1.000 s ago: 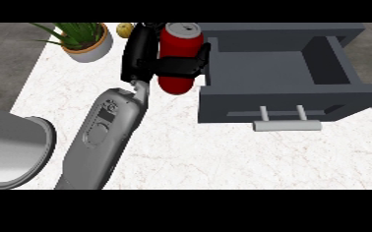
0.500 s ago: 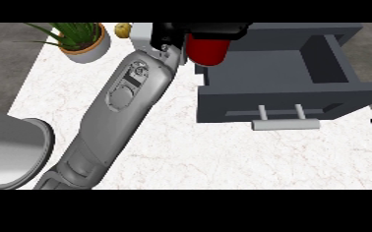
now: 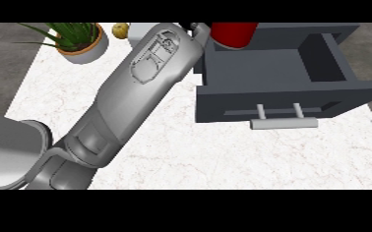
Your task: Pick up the can, place it into the drawer and close the drawer
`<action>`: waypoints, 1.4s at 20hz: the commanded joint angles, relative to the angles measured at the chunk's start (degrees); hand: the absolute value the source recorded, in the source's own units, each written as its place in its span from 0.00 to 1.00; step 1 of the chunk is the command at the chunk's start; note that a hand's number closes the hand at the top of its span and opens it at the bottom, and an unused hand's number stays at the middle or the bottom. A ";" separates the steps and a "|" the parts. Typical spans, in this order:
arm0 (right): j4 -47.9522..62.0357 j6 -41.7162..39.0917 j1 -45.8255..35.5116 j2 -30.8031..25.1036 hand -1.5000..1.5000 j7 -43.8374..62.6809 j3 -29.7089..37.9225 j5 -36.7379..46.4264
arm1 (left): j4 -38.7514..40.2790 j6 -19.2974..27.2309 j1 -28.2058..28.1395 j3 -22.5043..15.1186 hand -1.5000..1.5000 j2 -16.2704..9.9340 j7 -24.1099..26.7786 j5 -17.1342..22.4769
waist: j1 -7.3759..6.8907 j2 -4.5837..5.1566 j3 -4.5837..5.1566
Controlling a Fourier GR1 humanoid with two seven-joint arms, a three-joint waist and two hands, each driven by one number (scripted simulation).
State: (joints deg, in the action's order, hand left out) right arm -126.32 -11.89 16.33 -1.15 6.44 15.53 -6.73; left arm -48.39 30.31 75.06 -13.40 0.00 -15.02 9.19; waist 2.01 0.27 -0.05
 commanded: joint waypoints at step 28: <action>7.73 2.67 -13.01 -1.69 0.00 2.16 -1.61 2.85 | 25.02 7.01 8.89 -18.56 1.00 0.00 13.53 17.15 | 3.64 1.26 -0.13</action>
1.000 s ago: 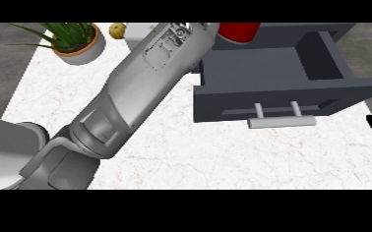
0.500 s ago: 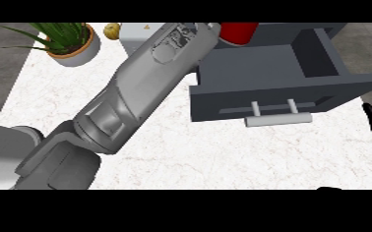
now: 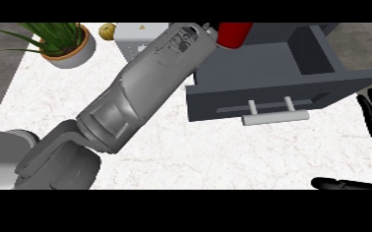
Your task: Pick up the can, place it into the drawer and close the drawer
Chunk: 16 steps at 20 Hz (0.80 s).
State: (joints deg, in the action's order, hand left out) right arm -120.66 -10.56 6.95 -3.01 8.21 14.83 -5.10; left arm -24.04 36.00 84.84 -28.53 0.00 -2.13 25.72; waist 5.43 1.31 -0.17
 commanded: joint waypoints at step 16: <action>-0.62 1.02 -2.12 0.61 0.00 0.88 -2.60 2.44 | 5.11 5.55 -2.43 -6.04 0.00 0.00 6.24 3.90 | 1.39 0.65 0.05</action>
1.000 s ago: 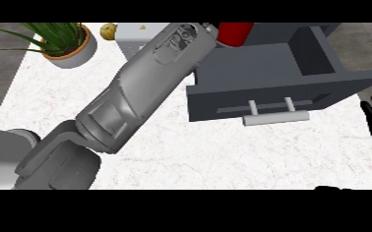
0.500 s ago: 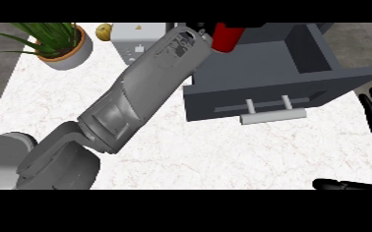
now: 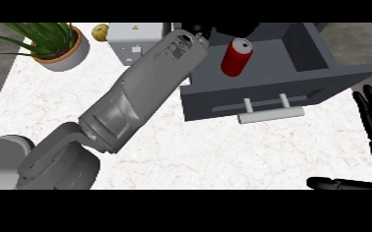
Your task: Pick up the can, place it into the drawer and close the drawer
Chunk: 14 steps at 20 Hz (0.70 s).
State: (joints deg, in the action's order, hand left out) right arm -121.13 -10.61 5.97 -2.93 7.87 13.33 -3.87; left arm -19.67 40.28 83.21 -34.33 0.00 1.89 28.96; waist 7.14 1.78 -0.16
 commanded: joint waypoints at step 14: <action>-5.99 -0.60 -1.10 -5.70 0.00 -4.35 -0.56 10.90 | -2.37 5.01 -2.84 -0.72 0.00 0.00 2.50 7.34 | -0.04 -0.06 0.06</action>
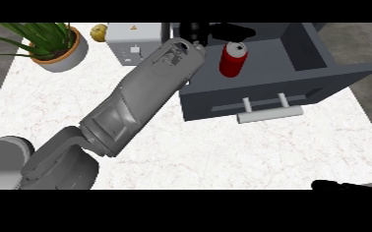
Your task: Pick up the can, place it into the drawer and close the drawer
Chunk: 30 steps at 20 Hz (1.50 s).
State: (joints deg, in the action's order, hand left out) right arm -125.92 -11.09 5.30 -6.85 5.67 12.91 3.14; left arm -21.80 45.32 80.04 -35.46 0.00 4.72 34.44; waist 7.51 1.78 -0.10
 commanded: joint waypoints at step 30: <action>33.51 17.98 -15.22 -4.30 0.00 -8.15 -17.93 56.03 | -10.46 1.64 -0.02 1.49 0.00 -5.60 -4.37 2.64 | -8.79 -1.83 0.06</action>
State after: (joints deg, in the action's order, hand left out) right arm -101.13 1.99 -6.55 -12.42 -0.54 -6.22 57.19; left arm -29.51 47.81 81.50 -34.52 -2.69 2.23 37.97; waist -0.58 0.05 -0.02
